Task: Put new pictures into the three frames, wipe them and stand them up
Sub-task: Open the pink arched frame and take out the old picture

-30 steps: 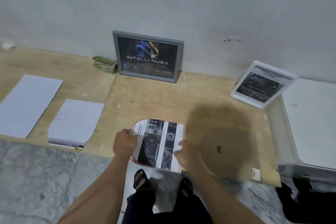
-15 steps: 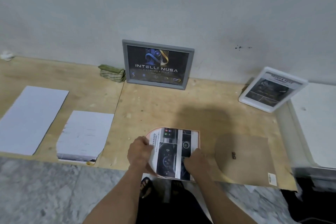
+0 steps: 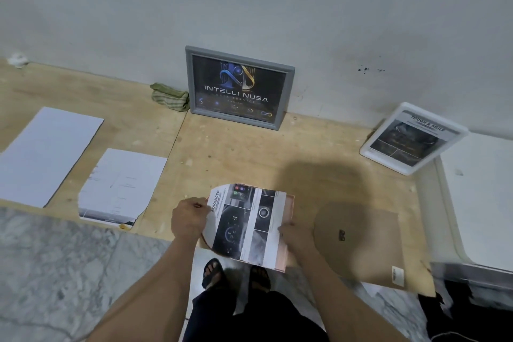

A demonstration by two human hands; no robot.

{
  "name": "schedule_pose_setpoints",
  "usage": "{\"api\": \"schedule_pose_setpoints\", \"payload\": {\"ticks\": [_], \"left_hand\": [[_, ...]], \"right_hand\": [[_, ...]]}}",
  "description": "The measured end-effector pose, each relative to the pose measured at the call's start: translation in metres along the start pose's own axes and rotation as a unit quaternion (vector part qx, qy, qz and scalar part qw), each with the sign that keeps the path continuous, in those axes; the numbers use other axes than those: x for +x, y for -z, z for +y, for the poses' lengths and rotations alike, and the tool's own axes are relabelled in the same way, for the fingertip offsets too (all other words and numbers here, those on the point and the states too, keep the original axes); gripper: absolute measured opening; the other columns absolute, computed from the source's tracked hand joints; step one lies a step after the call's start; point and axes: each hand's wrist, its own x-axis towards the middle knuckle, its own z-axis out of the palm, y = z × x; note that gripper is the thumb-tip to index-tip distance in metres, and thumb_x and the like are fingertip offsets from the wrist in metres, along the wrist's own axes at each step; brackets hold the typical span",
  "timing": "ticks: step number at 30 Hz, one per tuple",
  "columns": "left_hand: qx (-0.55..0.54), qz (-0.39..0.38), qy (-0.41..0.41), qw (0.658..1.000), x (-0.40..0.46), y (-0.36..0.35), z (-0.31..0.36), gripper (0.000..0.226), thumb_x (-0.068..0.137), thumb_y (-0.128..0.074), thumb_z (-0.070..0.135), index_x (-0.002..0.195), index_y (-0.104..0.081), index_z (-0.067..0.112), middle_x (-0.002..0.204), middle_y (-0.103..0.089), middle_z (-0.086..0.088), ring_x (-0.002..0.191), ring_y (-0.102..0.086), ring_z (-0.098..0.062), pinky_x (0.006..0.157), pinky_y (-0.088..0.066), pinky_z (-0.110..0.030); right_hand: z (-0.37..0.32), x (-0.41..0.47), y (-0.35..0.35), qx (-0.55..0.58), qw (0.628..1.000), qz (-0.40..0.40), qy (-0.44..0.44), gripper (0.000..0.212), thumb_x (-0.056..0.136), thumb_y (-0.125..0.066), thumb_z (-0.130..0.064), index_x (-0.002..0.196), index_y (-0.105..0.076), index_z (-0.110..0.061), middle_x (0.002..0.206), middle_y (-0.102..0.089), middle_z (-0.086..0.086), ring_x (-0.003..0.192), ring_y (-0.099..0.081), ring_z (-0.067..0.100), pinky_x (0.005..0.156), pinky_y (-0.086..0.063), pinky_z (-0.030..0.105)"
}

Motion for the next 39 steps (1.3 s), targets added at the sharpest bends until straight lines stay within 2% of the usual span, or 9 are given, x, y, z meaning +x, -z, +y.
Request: {"api": "schedule_pose_setpoints", "payload": {"ticks": [2,6,11,13,18,22,29,35,39], "left_hand": [[-0.043,0.008,0.023,0.999,0.001,0.004,-0.001,0.009,0.082,-0.074,0.013,0.089,-0.080,0.015,0.104,-0.076,-0.005,0.096,-0.066,-0.026,0.085,-0.049,-0.028],[-0.152,0.001,0.066,0.986,0.001,0.012,-0.005,0.018,0.081,-0.075,0.006,0.066,-0.073,0.016,0.089,-0.074,-0.002,0.088,-0.063,-0.025,0.084,-0.052,-0.032],[-0.272,-0.074,0.098,0.954,-0.008,0.026,-0.006,0.007,0.084,-0.068,-0.004,0.086,-0.075,-0.002,0.084,-0.076,-0.015,0.069,-0.068,-0.028,0.055,-0.055,-0.028],[-0.310,-0.087,0.102,0.941,-0.010,0.033,-0.009,0.008,0.085,-0.068,-0.003,0.089,-0.074,-0.002,0.084,-0.077,-0.015,0.066,-0.070,-0.026,0.053,-0.056,-0.026],[-0.379,-0.075,0.136,0.912,0.001,0.063,-0.033,0.012,0.085,-0.070,0.006,0.096,-0.075,0.003,0.096,-0.077,-0.015,0.086,-0.067,-0.030,0.084,-0.055,-0.043],[-0.406,-0.036,0.138,0.903,0.016,0.102,-0.048,0.009,0.086,-0.070,0.007,0.094,-0.073,0.005,0.085,-0.074,-0.009,0.074,-0.066,-0.024,0.064,-0.052,-0.028],[-0.414,0.040,0.136,0.899,0.076,0.210,-0.088,0.006,0.087,-0.066,0.005,0.088,-0.070,0.000,0.068,-0.058,-0.016,0.039,-0.057,-0.024,0.038,-0.047,-0.022],[-0.419,0.104,0.177,0.884,0.153,0.300,-0.139,0.001,0.085,-0.071,0.005,0.084,-0.070,0.004,0.078,-0.064,-0.015,0.065,-0.058,-0.026,0.056,-0.048,-0.028],[-0.411,0.133,0.209,0.877,0.192,0.334,-0.170,0.002,0.085,-0.068,0.002,0.085,-0.068,0.000,0.073,-0.064,-0.019,0.057,-0.058,-0.027,0.044,-0.046,-0.023]], "right_hand": [[-0.006,-0.004,0.006,0.014,1.000,-0.028,-0.004,0.010,0.084,-0.049,-0.007,0.080,-0.056,-0.012,0.076,-0.058,0.005,0.067,-0.051,0.015,0.057,-0.043,0.025],[-0.013,0.004,0.016,-0.006,0.999,-0.044,0.027,0.011,0.087,-0.051,-0.003,0.080,-0.057,-0.010,0.073,-0.057,0.007,0.061,-0.047,0.015,0.055,-0.040,0.024],[-0.020,0.015,0.015,-0.039,0.996,-0.032,0.073,0.007,0.085,-0.064,-0.023,0.089,-0.060,-0.019,0.095,-0.061,0.003,0.085,-0.056,0.018,0.076,-0.048,0.031],[-0.026,0.015,0.009,-0.057,0.995,-0.032,0.074,0.015,0.087,-0.063,-0.022,0.098,-0.062,-0.011,0.091,-0.061,0.004,0.086,-0.059,0.022,0.082,-0.052,0.036],[-0.056,0.005,-0.015,-0.003,0.993,-0.065,0.096,0.017,0.089,-0.060,-0.008,0.074,-0.063,-0.013,0.076,-0.066,0.005,0.064,-0.058,0.015,0.059,-0.045,0.027],[-0.104,-0.002,-0.052,-0.036,0.979,-0.072,0.187,0.014,0.088,-0.065,-0.012,0.074,-0.066,-0.009,0.072,-0.064,0.003,0.061,-0.054,0.014,0.059,-0.041,0.027],[-0.231,-0.018,-0.180,-0.116,0.940,-0.079,0.312,0.026,0.082,-0.067,-0.009,0.057,-0.062,-0.016,0.060,-0.057,0.000,0.062,-0.050,0.015,0.063,-0.042,0.027],[-0.327,-0.017,-0.328,-0.241,0.898,-0.064,0.362,0.015,0.076,-0.057,-0.009,0.065,-0.057,0.002,0.067,-0.051,0.011,0.065,-0.043,0.017,0.059,-0.033,0.027],[-0.369,-0.014,-0.416,-0.351,0.847,-0.059,0.395,0.019,0.074,-0.054,-0.007,0.056,-0.050,-0.004,0.065,-0.045,0.012,0.063,-0.041,0.023,0.058,-0.033,0.030]]}}
